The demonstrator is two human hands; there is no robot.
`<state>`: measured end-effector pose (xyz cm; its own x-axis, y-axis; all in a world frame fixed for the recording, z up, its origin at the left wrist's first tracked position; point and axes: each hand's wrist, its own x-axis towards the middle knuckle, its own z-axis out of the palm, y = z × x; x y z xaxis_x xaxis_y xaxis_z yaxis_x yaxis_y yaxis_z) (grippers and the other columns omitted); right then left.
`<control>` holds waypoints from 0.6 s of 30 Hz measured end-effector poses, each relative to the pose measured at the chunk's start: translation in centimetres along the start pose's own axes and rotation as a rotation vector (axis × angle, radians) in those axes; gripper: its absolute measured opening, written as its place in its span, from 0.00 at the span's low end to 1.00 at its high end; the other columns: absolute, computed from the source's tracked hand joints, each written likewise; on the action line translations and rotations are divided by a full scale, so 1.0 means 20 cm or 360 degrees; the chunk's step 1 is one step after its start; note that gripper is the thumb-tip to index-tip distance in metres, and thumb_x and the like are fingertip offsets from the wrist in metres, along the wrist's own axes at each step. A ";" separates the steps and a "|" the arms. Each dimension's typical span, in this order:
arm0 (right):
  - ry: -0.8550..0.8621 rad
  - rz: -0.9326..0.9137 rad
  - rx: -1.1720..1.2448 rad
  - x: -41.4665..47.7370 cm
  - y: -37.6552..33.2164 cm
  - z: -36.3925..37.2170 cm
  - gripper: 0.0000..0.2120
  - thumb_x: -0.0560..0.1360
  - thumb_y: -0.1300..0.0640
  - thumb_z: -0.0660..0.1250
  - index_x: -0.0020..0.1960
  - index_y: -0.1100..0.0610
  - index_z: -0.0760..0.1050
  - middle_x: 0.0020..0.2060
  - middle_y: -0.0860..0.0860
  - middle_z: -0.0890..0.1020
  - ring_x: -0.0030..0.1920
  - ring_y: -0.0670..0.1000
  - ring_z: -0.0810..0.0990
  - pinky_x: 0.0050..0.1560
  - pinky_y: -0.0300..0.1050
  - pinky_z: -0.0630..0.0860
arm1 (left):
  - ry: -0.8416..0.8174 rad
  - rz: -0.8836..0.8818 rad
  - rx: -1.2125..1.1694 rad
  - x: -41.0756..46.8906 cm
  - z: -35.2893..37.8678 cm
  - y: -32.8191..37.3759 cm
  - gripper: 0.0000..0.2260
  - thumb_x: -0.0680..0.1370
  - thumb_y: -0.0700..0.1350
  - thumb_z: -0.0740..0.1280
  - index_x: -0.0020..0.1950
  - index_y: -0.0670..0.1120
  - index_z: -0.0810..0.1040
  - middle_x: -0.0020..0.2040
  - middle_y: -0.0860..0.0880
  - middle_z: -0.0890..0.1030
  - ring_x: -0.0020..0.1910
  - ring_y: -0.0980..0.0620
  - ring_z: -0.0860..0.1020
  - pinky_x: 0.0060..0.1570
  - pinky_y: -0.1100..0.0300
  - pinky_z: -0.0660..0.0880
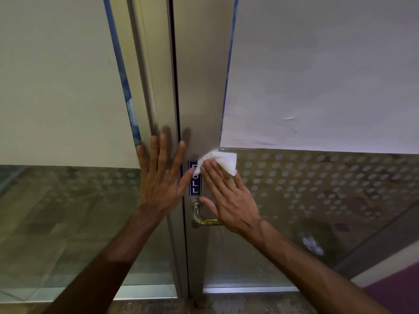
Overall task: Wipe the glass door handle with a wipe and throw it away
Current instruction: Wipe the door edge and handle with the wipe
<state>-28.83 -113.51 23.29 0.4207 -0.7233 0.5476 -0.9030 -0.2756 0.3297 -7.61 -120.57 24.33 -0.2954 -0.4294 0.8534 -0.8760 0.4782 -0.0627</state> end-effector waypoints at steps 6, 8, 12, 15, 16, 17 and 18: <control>-0.0200 -0.0015 -0.0002 -0.20 -0.10 0.11 0.34 0.85 0.38 0.50 0.82 0.59 0.53 0.82 0.55 0.53 0.82 0.51 0.47 0.81 0.55 0.40 | -0.0020 0.0002 0.0021 0.01 0.00 -0.01 0.36 0.87 0.64 0.54 0.85 0.53 0.37 0.84 0.47 0.29 0.84 0.45 0.32 0.82 0.38 0.36; -0.0129 0.0025 0.0001 -0.17 -0.08 0.10 0.33 0.85 0.38 0.50 0.82 0.58 0.53 0.82 0.54 0.52 0.82 0.51 0.48 0.81 0.56 0.42 | -0.0007 0.0008 0.0022 0.01 0.01 -0.02 0.36 0.87 0.64 0.55 0.86 0.53 0.38 0.84 0.47 0.29 0.84 0.44 0.33 0.82 0.38 0.36; 0.0008 0.0184 0.0093 -0.03 -0.07 0.02 0.34 0.84 0.38 0.50 0.82 0.57 0.50 0.83 0.52 0.50 0.82 0.49 0.48 0.81 0.57 0.47 | 0.0015 0.0000 0.0016 0.02 0.02 -0.02 0.36 0.86 0.63 0.56 0.86 0.54 0.38 0.84 0.48 0.29 0.84 0.45 0.33 0.82 0.37 0.37; 0.0041 0.0288 0.0131 0.01 -0.09 0.00 0.34 0.84 0.38 0.50 0.82 0.57 0.49 0.83 0.52 0.50 0.82 0.49 0.49 0.81 0.55 0.46 | 0.0025 -0.0018 0.0012 0.02 0.03 -0.02 0.36 0.86 0.64 0.56 0.85 0.55 0.37 0.84 0.48 0.28 0.84 0.46 0.32 0.82 0.39 0.35; 0.0030 0.0310 0.0153 -0.01 -0.11 0.02 0.34 0.84 0.38 0.50 0.82 0.57 0.49 0.83 0.52 0.50 0.82 0.49 0.49 0.81 0.55 0.46 | 0.0035 -0.0024 0.0015 0.02 0.03 -0.02 0.37 0.86 0.64 0.56 0.85 0.55 0.37 0.84 0.48 0.28 0.84 0.46 0.32 0.82 0.39 0.35; 0.0007 0.0324 0.0177 -0.04 -0.13 0.04 0.33 0.84 0.39 0.50 0.82 0.57 0.50 0.83 0.53 0.51 0.82 0.49 0.49 0.81 0.54 0.47 | 0.0045 -0.0029 0.0020 0.02 0.03 -0.02 0.37 0.86 0.63 0.57 0.85 0.55 0.38 0.84 0.48 0.28 0.84 0.45 0.32 0.82 0.39 0.35; -0.0033 0.0331 0.0200 -0.08 -0.17 0.06 0.33 0.85 0.39 0.51 0.82 0.58 0.51 0.82 0.53 0.51 0.82 0.50 0.50 0.81 0.55 0.49 | 0.0049 -0.0033 0.0024 0.01 0.03 -0.02 0.37 0.86 0.64 0.57 0.85 0.55 0.37 0.84 0.48 0.28 0.84 0.45 0.32 0.82 0.39 0.35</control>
<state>-26.63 -112.19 20.39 0.2240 -0.7850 0.5776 -0.9743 -0.1951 0.1127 -7.55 -121.43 24.25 -0.2652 -0.4153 0.8702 -0.8877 0.4574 -0.0523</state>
